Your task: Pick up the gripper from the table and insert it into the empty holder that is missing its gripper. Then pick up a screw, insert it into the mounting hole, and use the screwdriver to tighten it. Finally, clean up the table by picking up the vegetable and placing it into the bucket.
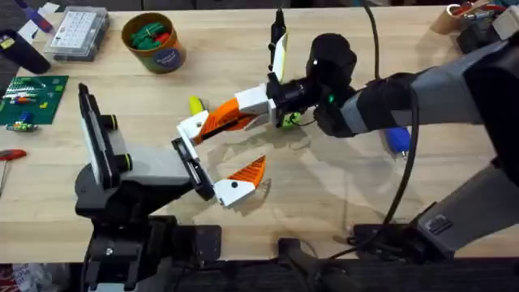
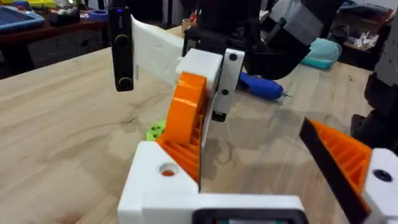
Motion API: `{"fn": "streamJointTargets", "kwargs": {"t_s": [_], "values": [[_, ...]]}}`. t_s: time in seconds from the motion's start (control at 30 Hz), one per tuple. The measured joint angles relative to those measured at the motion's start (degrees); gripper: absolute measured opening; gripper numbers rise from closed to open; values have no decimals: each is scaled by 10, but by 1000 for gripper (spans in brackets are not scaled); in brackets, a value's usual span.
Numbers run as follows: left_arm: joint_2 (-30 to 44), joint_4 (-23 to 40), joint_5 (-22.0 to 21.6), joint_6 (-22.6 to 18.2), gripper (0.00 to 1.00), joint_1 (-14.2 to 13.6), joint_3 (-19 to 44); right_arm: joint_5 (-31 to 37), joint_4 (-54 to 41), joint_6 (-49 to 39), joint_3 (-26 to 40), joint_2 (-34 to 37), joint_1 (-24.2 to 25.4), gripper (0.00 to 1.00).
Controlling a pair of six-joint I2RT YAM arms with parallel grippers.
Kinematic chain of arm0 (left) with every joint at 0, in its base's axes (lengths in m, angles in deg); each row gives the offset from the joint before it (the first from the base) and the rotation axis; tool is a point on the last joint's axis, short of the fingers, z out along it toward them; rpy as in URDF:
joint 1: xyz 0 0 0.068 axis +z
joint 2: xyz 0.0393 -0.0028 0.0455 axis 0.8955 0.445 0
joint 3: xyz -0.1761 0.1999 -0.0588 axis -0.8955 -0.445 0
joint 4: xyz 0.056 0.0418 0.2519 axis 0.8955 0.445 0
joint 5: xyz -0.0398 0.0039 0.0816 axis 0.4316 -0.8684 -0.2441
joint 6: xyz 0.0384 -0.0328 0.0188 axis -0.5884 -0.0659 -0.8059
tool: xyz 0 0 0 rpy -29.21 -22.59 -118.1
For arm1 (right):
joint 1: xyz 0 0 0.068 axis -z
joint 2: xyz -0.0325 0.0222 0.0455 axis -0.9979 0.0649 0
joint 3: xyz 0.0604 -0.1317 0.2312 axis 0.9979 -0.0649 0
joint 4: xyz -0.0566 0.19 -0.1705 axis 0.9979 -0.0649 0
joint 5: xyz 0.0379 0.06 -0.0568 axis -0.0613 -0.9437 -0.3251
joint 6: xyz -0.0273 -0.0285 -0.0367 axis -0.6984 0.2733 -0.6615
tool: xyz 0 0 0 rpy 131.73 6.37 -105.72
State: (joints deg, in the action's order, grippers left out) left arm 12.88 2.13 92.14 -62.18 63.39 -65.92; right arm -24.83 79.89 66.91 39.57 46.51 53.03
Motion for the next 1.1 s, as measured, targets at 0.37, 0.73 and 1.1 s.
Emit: {"fn": "streamJointTargets", "kwargs": {"t_s": [0.37, 0.73, 1.1], "values": [[0, 0, 0, 0, 986, 0, 0, 4, 0, -2, 0, 0, 0, 6], [0, 0, 0, 0, 986, 0, 0, 5, 0, -2, 0, 0, 0, 6], [0, 1, 11, -1, 986, -3, 0, 30, -5, -2, -1, 0, -1, 876]]}}
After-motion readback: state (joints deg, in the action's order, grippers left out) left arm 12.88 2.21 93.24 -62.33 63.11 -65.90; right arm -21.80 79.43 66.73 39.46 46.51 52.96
